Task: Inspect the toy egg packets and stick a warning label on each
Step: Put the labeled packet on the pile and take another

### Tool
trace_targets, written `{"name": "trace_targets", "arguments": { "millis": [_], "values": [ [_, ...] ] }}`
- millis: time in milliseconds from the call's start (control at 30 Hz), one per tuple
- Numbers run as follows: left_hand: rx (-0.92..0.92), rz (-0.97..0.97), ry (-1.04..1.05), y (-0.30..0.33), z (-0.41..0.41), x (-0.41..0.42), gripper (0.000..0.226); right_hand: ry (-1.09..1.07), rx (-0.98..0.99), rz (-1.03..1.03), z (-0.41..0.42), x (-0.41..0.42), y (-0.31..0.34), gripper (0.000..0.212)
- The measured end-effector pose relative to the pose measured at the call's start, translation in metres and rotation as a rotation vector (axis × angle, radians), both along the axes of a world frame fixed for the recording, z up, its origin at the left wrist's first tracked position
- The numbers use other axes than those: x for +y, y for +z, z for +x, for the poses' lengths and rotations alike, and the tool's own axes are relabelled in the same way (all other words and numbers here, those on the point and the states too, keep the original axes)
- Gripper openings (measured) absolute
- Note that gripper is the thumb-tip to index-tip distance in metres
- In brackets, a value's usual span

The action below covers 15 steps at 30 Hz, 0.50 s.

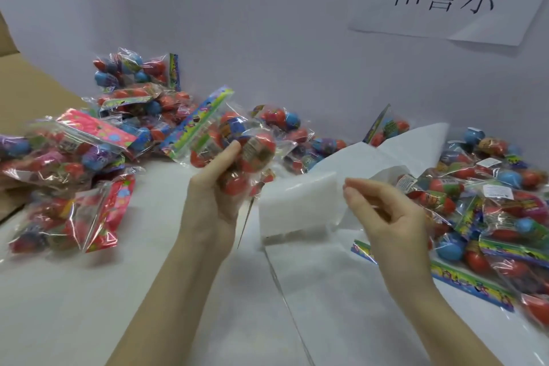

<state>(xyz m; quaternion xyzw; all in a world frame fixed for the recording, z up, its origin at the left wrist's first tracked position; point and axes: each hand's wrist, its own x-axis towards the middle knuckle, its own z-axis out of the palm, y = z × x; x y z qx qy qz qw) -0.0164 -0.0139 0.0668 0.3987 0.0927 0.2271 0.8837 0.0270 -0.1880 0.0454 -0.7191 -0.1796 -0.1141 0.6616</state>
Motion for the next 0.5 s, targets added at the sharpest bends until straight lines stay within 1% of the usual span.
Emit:
{"name": "trace_targets", "arguments": {
  "millis": [67,100,133,167,267,300,333,400,433,500],
  "values": [
    [0.090,0.124,-0.084,-0.003,-0.001,0.009,0.014,0.009,0.103,-0.180,0.008,0.002,-0.011,0.017],
    [0.133,0.193,-0.139,-0.005,-0.001,0.011,0.021,0.020,0.126,-0.249,0.010,0.003,-0.018,0.021],
    [0.164,0.244,-0.201,-0.009,0.000,0.012,0.030,0.018,0.119,-0.302,0.012,0.005,-0.023,0.025],
    [0.179,0.276,-0.264,-0.011,0.002,0.011,0.033,0.009,0.098,-0.348,0.013,0.006,-0.026,0.028],
    [0.196,0.395,-0.401,-0.014,0.003,0.004,0.017,0.031,0.065,-0.450,0.017,0.005,-0.030,0.032],
    [0.193,0.409,-0.426,-0.014,0.004,0.001,0.016,0.061,0.072,-0.473,0.018,0.005,-0.031,0.033],
    [0.195,0.410,-0.430,-0.016,0.006,-0.002,0.019,0.095,0.080,-0.493,0.018,0.005,-0.032,0.035],
    [0.208,0.383,-0.351,-0.020,0.010,-0.006,0.022,0.135,0.082,-0.511,0.018,0.006,-0.031,0.038],
    [0.199,0.338,-0.298,-0.021,0.011,-0.008,0.025,0.127,0.049,-0.506,0.018,0.005,-0.030,0.040],
    [0.130,0.156,-0.243,-0.019,0.012,-0.008,0.023,0.099,-0.042,-0.459,0.016,0.004,-0.024,0.040]
  ]
}}
